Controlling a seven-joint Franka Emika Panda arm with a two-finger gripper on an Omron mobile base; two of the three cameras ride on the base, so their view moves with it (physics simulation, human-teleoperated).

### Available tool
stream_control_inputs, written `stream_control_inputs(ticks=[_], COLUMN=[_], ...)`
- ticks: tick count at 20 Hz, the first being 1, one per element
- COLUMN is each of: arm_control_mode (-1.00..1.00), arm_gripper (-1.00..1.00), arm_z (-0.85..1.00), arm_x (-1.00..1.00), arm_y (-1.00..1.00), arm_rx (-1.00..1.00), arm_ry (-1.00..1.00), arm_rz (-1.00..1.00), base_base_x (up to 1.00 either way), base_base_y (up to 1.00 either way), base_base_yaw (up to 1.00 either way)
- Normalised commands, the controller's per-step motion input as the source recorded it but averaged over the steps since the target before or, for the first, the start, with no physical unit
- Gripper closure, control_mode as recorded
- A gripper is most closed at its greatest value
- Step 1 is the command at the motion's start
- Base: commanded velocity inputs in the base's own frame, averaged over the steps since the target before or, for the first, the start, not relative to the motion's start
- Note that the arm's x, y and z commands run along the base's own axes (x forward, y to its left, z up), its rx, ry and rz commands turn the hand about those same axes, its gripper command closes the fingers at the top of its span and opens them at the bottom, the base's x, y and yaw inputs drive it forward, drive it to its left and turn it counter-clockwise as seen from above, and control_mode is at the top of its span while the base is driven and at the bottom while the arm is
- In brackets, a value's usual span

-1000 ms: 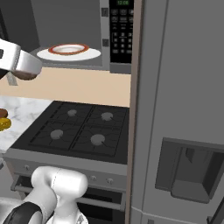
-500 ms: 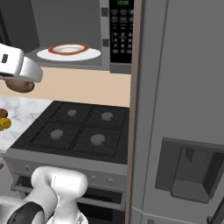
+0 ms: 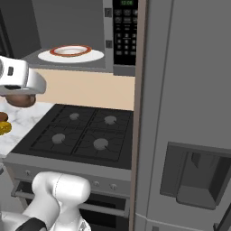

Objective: Retrieve the reheated potato from the microwave, then place the potato, cheese, and condiment on the cutting board.

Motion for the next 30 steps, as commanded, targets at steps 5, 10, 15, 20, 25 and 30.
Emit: stream_control_inputs(ticks=[5, 10, 15, 20, 25, 30], arm_control_mode=[-1.0, 1.0, 1.0, 1.0, 1.0, 1.0], arm_gripper=[1.0, 1.0, 1.0, 1.0, 1.0, 1.0], arm_z=[-0.23, -0.03, 0.0, 0.0, 0.0, 0.0], arm_x=[0.0, -0.01, 0.0, 0.0, 0.0, 0.0], arm_y=[0.0, 0.0, 0.0, 0.0, 0.0, 0.0], arm_rx=[-0.04, -0.01, 0.0, 0.0, 0.0, 0.0], arm_ry=[0.0, 0.0, 0.0, 0.0, 0.0, 0.0], arm_rz=[0.09, 0.01, 0.0, 0.0, 0.0, 0.0], base_base_x=[0.0, -0.45, -1.0, -1.0, -1.0, -0.55], base_base_y=[0.0, 0.0, 0.01, 0.27, 0.83, 1.0], base_base_yaw=[0.0, 0.05, 0.0, 0.0, -0.02, -0.06])
